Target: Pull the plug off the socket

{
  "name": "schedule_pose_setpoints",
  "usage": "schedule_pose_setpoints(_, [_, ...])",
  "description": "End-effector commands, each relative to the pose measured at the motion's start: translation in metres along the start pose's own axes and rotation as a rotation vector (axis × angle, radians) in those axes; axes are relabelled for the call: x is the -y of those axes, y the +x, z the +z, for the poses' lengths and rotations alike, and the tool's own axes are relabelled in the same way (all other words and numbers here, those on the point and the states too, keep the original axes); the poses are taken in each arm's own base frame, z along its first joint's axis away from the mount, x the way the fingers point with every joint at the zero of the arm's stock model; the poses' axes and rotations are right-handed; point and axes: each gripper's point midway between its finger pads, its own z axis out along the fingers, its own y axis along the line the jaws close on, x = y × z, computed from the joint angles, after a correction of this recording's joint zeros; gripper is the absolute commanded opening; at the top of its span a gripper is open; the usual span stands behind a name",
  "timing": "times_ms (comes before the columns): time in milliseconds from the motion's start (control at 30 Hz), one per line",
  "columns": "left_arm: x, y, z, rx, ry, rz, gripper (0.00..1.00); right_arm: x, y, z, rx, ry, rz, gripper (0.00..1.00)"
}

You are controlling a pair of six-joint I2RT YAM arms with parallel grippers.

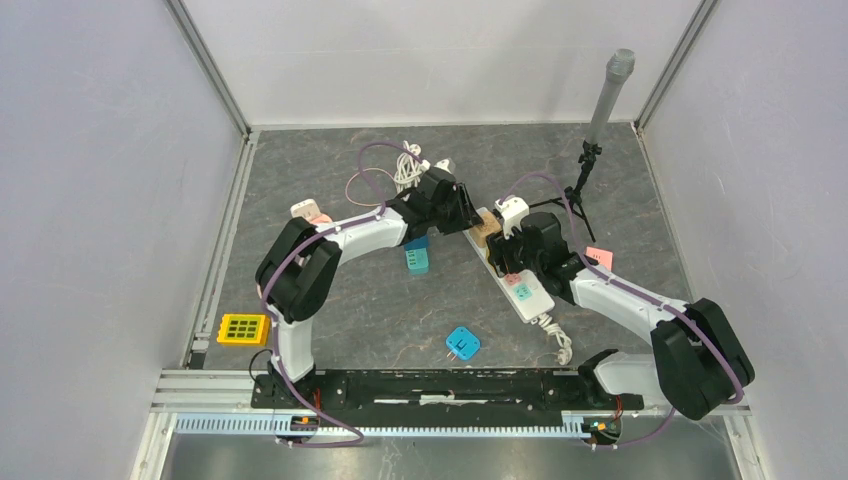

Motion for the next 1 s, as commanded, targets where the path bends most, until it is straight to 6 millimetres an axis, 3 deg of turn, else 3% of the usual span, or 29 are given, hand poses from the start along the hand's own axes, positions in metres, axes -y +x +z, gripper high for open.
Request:
schedule_pose_setpoints(0, [-0.048, 0.044, 0.002, -0.098, -0.132, 0.005, 0.48, -0.004, -0.031, 0.001, 0.088, -0.017, 0.03, 0.04])
schedule_pose_setpoints(33, [-0.05, 0.047, 0.002, -0.102, -0.136, 0.008, 0.48, -0.005, -0.036, -0.001, 0.105, -0.018, 0.039, 0.0])
schedule_pose_setpoints(233, [-0.054, 0.051, 0.005, -0.134, -0.146, 0.044, 0.49, -0.013, -0.06, -0.01, 0.206, -0.117, 0.119, 0.0])
schedule_pose_setpoints(367, [-0.061, 0.057, 0.005, -0.148, -0.164, 0.029, 0.49, -0.019, -0.053, -0.004, 0.192, -0.142, 0.082, 0.0])
schedule_pose_setpoints(567, [-0.068, 0.058, 0.007, -0.161, -0.186, 0.013, 0.48, -0.008, -0.043, -0.002, 0.163, -0.006, -0.044, 0.0])
schedule_pose_setpoints(967, [-0.072, 0.06, 0.008, -0.174, -0.191, 0.001, 0.48, -0.001, -0.078, -0.022, 0.265, -0.063, 0.081, 0.0])
